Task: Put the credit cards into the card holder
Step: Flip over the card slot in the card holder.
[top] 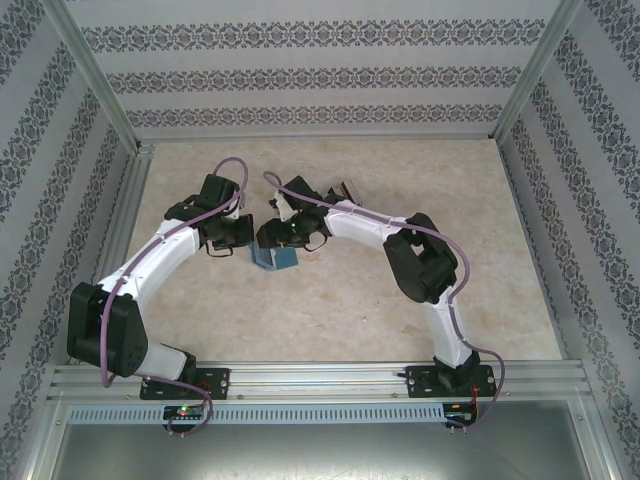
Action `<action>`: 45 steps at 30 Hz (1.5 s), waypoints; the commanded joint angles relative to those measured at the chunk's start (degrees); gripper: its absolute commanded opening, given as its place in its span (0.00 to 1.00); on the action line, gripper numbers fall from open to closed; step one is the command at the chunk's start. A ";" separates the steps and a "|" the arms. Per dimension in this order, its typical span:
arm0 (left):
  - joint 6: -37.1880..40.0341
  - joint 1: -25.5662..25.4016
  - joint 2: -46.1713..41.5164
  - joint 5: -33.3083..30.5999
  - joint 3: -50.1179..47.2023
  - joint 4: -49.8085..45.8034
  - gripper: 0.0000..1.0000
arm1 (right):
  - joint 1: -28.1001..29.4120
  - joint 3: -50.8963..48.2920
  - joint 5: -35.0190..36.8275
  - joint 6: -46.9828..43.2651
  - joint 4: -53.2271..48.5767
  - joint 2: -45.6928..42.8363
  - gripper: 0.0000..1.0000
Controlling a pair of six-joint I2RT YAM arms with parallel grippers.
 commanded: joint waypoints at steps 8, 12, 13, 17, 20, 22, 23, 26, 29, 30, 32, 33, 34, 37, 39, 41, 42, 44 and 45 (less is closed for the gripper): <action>-0.54 0.70 -0.22 0.65 0.17 0.69 0.00 | 1.42 3.54 -1.12 -0.39 -2.51 3.50 0.67; -0.47 0.70 -0.20 0.65 0.23 0.70 0.00 | 1.48 3.71 -0.66 -0.56 -2.95 3.81 0.66; -0.47 0.74 -0.30 0.59 0.32 0.67 0.00 | 1.47 3.75 -0.21 -0.80 -3.26 3.77 0.65; -0.29 0.83 -0.40 0.24 0.46 0.40 0.00 | 0.93 2.98 0.19 -1.09 -3.36 3.03 0.62; -0.29 0.83 -0.40 0.07 0.35 0.36 0.00 | 0.42 2.43 -0.03 -1.32 -3.36 2.51 0.61; -0.29 0.84 -0.48 -0.02 0.23 0.40 0.00 | 0.24 2.35 -0.30 -1.54 -3.48 2.20 0.61; -0.32 0.99 -0.50 -0.02 0.20 0.42 0.00 | 0.16 2.27 -0.32 -1.75 -3.52 2.02 0.61; -0.38 1.09 -0.59 -0.10 -0.05 0.49 0.00 | -0.02 2.09 -0.39 -1.88 -3.63 1.68 0.61; -0.29 1.46 -0.55 -0.24 -0.48 0.57 0.00 | -0.12 2.09 -0.40 -1.90 -3.68 1.41 0.62; -0.31 1.63 -0.62 -0.37 -0.66 0.64 0.00 | -0.19 2.00 -0.32 -2.01 -3.74 1.33 0.62; -0.32 1.84 -0.75 -0.38 -1.13 0.92 0.00 | -0.24 2.07 -0.23 -2.02 -3.68 1.36 0.62; -0.30 1.99 -0.73 -0.37 -1.40 1.15 0.00 | -0.27 2.24 -0.29 -2.00 -3.84 1.60 0.63; -0.38 2.06 -0.74 -0.25 -1.63 1.35 0.00 | -0.27 2.50 -0.23 -2.02 -4.06 1.87 0.62; -0.34 2.39 -0.68 -0.07 -2.31 1.56 0.00 | -0.28 2.96 0.06 -2.22 -4.72 2.15 0.63; -0.29 2.76 -0.68 -0.09 -2.97 1.83 0.00 | -0.20 3.22 1.01 -2.74 -5.81 1.90 0.63; -0.29 3.17 -0.69 0.06 -3.72 2.19 0.00 | -0.20 3.49 2.29 -3.60 -7.10 1.26 0.63; -0.30 3.41 -0.73 0.10 -4.09 2.30 0.00 | -0.25 3.56 3.22 -4.00 -7.84 0.80 0.64; -0.25 3.78 -0.68 -0.10 -4.96 2.78 0.00 | -0.29 3.80 4.83 -4.75 -9.06 0.06 0.64; -0.29 4.00 -0.68 -0.11 -5.52 3.01 0.00 | -0.29 3.99 5.57 -5.24 -9.80 -0.10 0.64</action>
